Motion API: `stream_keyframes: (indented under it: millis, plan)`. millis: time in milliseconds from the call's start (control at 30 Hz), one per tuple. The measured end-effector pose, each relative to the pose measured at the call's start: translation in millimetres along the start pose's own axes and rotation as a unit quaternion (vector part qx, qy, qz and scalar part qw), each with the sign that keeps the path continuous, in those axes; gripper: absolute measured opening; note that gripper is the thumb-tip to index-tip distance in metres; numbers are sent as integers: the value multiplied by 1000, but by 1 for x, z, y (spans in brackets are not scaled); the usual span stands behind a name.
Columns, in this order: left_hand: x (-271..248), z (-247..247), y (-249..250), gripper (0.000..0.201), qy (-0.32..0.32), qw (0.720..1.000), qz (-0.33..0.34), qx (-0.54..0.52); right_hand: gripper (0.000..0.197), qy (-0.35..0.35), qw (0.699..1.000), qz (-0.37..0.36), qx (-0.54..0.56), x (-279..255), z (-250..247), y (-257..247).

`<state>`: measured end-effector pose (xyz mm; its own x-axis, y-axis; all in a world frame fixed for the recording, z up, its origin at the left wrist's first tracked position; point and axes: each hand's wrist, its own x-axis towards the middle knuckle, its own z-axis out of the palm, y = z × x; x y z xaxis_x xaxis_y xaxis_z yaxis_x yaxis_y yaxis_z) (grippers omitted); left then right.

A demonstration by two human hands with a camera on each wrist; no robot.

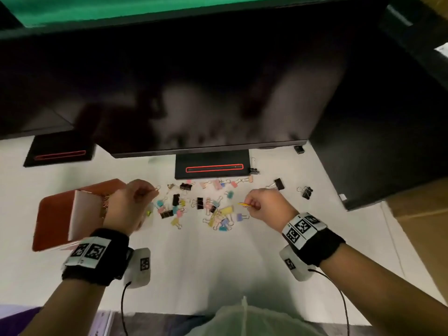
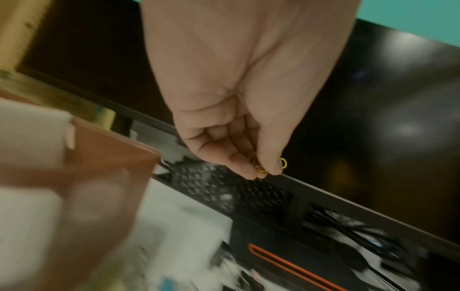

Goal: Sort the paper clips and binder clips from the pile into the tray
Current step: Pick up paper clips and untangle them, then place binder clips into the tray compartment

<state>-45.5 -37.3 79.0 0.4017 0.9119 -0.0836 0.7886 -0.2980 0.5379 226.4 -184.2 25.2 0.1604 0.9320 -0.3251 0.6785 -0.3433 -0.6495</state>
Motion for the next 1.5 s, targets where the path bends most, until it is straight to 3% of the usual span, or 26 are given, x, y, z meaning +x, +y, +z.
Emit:
stream_keyframes:
  millis: [133, 300, 400, 500, 567, 633, 800, 933, 1033, 1200, 1267, 1367, 1500]
  plan:
    - [-1, -48, -55, 8, 50, 997, -11, 60, 16, -11, 998, -64, 2, 37, 22, -93]
    - [8, -70, -129, 11, 1, 996, -83, 38, 14, -12, 990, -133, 46, 89, 84, -220]
    - [14, -70, -147, 13, -47, 995, -81, 19, 20, -18, 993, -109, 44, 118, 127, -268]
    - [18, -71, -153, 12, -98, 994, -43, 38, 23, -27, 997, -72, 5, 137, 158, -285]
    - [19, -75, -157, 7, -112, 991, -27, 61, 28, -38, 997, -60, -17, 140, 167, -284]
    - [18, -79, -161, 20, -118, 992, -19, 36, 34, -38, 997, -72, 5, 135, 169, -280]
    - [8, -74, -136, 31, -87, 993, 42, -67, 21, 55, 985, -135, 91, 93, 140, -232]
    - [-5, -44, -89, 26, -144, 978, 85, -125, 13, 103, 994, -34, -20, 52, 105, -142]
    - [-12, -3, -66, 27, -199, 967, 119, -108, 16, 73, 990, 42, -114, 33, 91, -89]
    - [-11, 64, -57, 49, -213, 970, 104, 58, 25, 3, 990, 33, -135, 30, 89, -59]
    - [-8, 76, -58, 47, -199, 971, 80, 104, 25, -8, 991, 24, -132, 34, 90, -51]
    - [-9, 84, -63, 36, -185, 975, 72, 99, 24, -26, 991, 16, -133, 36, 87, -41]
    - [-15, 83, -69, 37, -221, 971, 70, 55, 22, -59, 987, -8, -147, 35, 80, -30]
